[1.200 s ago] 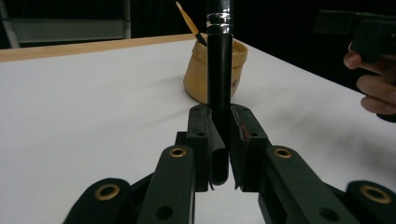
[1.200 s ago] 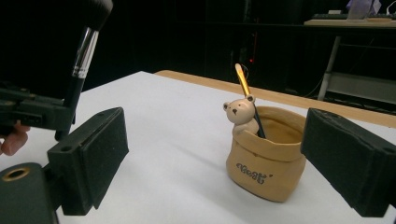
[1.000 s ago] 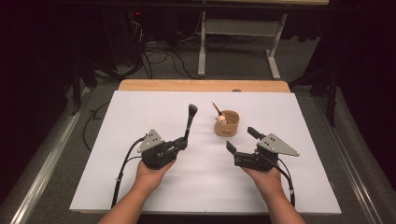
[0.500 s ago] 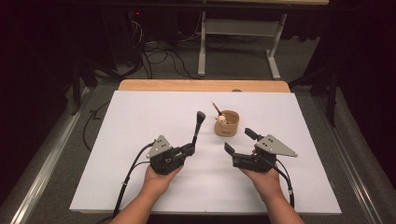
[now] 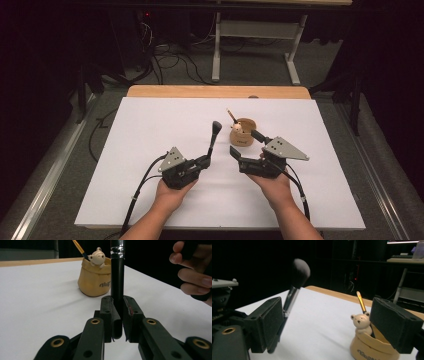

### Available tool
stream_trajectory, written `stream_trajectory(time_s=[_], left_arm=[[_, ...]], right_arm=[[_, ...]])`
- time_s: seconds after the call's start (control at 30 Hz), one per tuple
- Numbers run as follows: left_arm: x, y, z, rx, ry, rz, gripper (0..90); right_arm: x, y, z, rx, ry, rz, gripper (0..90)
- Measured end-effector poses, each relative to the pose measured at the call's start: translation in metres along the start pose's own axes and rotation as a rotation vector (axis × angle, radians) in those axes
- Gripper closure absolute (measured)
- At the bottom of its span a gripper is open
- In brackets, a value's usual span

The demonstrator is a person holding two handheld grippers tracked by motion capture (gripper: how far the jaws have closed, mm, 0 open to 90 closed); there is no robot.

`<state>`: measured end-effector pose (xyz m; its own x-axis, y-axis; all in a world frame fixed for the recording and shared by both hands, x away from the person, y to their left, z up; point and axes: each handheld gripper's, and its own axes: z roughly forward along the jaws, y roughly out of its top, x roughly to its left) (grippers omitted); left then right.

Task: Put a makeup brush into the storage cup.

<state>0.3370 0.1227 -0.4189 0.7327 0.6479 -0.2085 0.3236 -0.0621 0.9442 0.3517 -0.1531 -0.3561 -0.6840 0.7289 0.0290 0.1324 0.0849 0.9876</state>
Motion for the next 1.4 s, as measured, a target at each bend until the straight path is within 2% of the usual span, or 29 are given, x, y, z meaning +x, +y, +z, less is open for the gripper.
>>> stream_trajectory(time_s=[0.13, 0.5, 0.83, 1.07, 1.2, 1.3, 1.4], left_arm=[[-0.003, 0.000, 0.000, -0.005, -0.009, 0.010, 79.4], [-0.010, 0.000, -0.001, -0.014, -0.022, 0.018, 79.4], [-0.011, -0.001, -0.001, -0.014, -0.027, 0.022, 79.4], [-0.011, -0.003, 0.000, -0.009, -0.032, 0.019, 79.4], [-0.011, -0.003, -0.001, -0.013, -0.030, 0.011, 79.4], [-0.013, -0.004, 0.001, -0.011, -0.035, 0.020, 79.4], [-0.013, -0.005, 0.003, -0.006, -0.038, 0.019, 79.4]], right_arm=[[0.005, -0.004, 0.001, 0.019, 0.022, -0.008, 14.0], [0.008, -0.015, -0.001, 0.036, 0.068, 0.024, 17.3], [0.010, -0.016, 0.000, 0.040, 0.074, 0.025, 17.8], [0.010, -0.019, 0.001, 0.051, 0.071, 0.045, 18.1], [0.010, -0.019, -0.001, 0.041, 0.082, 0.060, 18.7], [0.010, -0.019, -0.002, 0.030, 0.095, 0.064, 20.1], [0.010, -0.019, -0.001, 0.040, 0.101, 0.061, 21.9]])
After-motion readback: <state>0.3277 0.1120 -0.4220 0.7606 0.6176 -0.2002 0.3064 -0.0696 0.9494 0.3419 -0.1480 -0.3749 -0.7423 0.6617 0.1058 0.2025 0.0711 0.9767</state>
